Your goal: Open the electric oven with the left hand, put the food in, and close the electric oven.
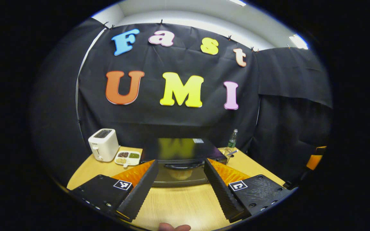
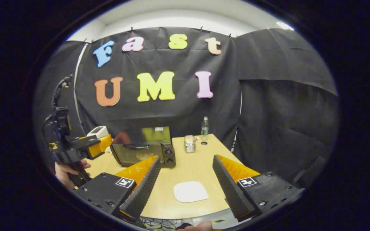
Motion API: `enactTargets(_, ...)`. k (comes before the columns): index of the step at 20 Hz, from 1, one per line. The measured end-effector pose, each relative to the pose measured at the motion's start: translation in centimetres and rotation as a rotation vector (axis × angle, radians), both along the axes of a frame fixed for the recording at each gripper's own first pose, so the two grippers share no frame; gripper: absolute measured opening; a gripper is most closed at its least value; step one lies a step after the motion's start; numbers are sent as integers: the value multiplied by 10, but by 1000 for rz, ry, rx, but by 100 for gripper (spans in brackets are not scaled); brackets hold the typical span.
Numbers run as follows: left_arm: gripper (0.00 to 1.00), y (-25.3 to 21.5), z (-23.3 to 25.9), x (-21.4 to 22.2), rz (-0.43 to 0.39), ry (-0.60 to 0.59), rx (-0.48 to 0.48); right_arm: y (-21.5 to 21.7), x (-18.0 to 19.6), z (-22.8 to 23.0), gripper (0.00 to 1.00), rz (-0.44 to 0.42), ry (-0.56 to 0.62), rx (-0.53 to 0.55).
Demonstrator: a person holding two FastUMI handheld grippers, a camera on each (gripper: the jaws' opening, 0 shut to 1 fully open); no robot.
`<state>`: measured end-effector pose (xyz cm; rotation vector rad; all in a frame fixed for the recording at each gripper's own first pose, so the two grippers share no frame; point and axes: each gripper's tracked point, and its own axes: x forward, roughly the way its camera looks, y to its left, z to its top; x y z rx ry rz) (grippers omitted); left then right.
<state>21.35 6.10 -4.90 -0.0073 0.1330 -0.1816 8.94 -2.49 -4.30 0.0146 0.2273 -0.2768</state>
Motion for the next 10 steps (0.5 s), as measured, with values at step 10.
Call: enactTargets(10, 94, 51, 118, -137, 99, -180, -19, 64, -3, 58, 100, 186, -134, -26)
